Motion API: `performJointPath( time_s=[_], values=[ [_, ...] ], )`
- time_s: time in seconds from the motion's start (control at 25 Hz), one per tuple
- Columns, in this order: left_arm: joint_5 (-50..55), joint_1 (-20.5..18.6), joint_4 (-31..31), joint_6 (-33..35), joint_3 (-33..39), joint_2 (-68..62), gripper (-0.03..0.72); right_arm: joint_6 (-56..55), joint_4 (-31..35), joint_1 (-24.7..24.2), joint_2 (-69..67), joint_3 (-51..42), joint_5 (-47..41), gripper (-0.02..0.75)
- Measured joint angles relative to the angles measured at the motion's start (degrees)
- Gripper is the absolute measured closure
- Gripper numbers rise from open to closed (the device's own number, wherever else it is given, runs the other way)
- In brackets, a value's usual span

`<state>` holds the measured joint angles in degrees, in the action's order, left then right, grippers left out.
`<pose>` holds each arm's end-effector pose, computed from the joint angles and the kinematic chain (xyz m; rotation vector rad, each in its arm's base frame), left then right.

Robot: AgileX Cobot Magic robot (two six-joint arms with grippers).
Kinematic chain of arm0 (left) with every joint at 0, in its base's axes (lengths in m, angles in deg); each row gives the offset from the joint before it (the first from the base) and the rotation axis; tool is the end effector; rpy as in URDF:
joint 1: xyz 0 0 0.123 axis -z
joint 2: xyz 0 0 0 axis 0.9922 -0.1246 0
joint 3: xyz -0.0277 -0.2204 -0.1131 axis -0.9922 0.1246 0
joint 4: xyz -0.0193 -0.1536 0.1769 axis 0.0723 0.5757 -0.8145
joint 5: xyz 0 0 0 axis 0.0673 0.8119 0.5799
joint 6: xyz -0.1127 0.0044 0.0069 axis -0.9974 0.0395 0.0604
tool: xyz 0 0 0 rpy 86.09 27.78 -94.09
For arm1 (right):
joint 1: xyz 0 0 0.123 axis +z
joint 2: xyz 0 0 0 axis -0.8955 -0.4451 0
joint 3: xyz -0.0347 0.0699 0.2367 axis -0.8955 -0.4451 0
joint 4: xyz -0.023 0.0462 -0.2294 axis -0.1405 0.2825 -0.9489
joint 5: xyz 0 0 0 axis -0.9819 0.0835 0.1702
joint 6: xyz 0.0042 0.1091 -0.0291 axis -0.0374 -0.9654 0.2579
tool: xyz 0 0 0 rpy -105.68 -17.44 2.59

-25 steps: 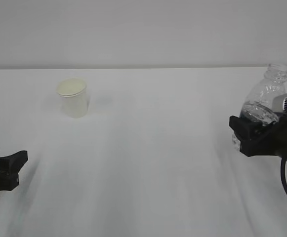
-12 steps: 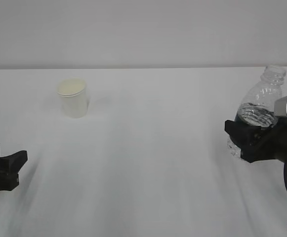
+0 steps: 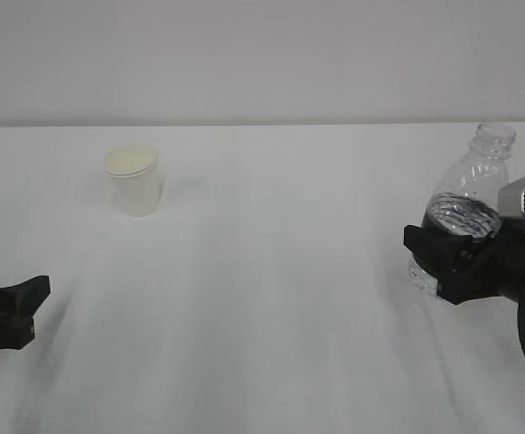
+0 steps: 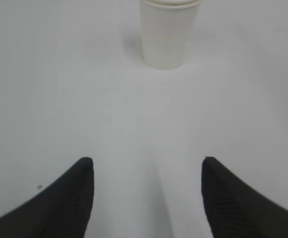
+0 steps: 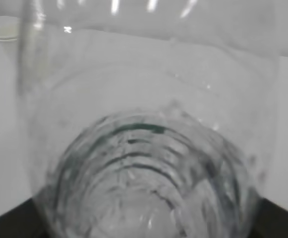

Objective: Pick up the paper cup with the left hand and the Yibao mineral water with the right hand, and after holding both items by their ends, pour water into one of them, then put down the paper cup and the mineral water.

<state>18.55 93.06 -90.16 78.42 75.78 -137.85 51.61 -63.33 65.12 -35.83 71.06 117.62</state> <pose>0.2199 -0.0435 0.0798 0.1456 1.9605 -0.1850 0.2604 0.0562 0.1108 -0.4431 1.8265 0.3595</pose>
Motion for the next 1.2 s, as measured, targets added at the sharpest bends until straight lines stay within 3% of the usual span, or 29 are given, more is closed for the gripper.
performJointPath(
  time_s=[0.2,0.52,1.2],
  values=[
    [0.00,0.00,-0.98,0.00,-0.12,0.00,0.196,-0.83,-1.13,0.00,0.00,0.00,0.80,0.270],
    [0.00,0.00,-6.67,0.00,-5.12,-2.77,0.128,-1.92,-2.54,0.00,0.09,0.00,0.77,0.273],
    [0.00,0.00,-7.30,0.00,-15.54,-12.23,0.126,-2.01,-3.24,0.00,0.09,0.00,0.82,0.273]
  ],
)
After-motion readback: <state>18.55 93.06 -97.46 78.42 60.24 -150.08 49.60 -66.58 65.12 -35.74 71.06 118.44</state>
